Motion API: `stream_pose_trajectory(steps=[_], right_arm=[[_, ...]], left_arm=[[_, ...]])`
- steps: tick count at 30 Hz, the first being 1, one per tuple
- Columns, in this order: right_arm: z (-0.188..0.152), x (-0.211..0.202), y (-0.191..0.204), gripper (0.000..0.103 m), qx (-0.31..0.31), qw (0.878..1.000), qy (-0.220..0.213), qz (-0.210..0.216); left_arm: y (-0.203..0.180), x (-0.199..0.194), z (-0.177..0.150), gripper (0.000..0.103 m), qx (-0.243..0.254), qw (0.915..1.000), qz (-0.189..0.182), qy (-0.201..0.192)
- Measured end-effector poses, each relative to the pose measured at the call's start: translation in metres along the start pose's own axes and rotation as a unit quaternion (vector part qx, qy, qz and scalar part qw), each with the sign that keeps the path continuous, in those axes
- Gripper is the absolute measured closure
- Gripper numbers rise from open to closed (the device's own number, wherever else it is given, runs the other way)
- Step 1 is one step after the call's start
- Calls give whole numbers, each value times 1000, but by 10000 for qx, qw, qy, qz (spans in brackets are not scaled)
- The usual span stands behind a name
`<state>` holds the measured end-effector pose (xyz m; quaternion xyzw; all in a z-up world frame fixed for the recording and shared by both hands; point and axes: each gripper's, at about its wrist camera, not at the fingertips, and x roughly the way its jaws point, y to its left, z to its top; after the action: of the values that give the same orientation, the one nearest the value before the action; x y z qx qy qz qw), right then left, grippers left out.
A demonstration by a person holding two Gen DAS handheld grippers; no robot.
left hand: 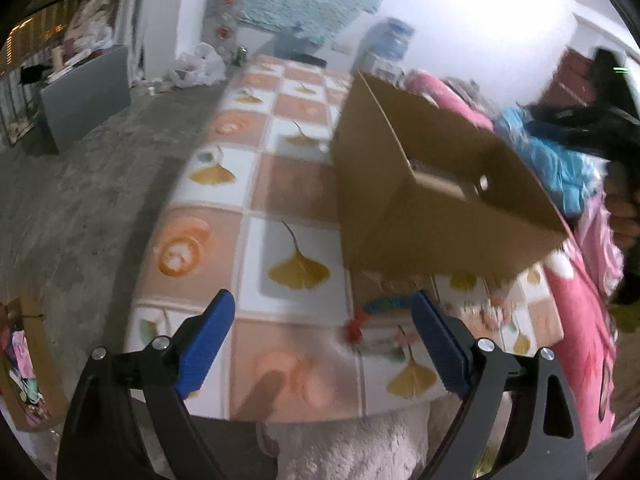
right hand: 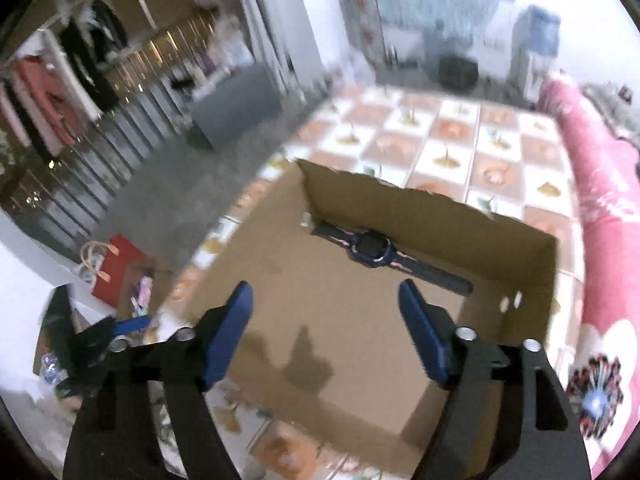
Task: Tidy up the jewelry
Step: 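Move both tools back out of the box toward the bead strand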
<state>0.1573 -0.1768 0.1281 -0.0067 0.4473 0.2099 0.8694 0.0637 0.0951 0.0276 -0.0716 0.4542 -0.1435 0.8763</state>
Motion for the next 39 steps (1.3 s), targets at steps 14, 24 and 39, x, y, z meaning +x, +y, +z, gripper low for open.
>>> stream_pose_trajectory(steps=[14, 24, 39], right_arm=[[-213, 17, 36, 16, 1057, 9855, 218, -1306], [-223, 43, 51, 13, 1078, 9823, 492, -1451], [-214, 21, 65, 8, 452, 9699, -548, -2330]], left_arm=[[-51, 47, -46, 15, 860, 9934, 311, 691], [-62, 65, -53, 7, 1206, 9867, 851, 687], [-60, 70, -50, 5, 1248, 9857, 820, 782]])
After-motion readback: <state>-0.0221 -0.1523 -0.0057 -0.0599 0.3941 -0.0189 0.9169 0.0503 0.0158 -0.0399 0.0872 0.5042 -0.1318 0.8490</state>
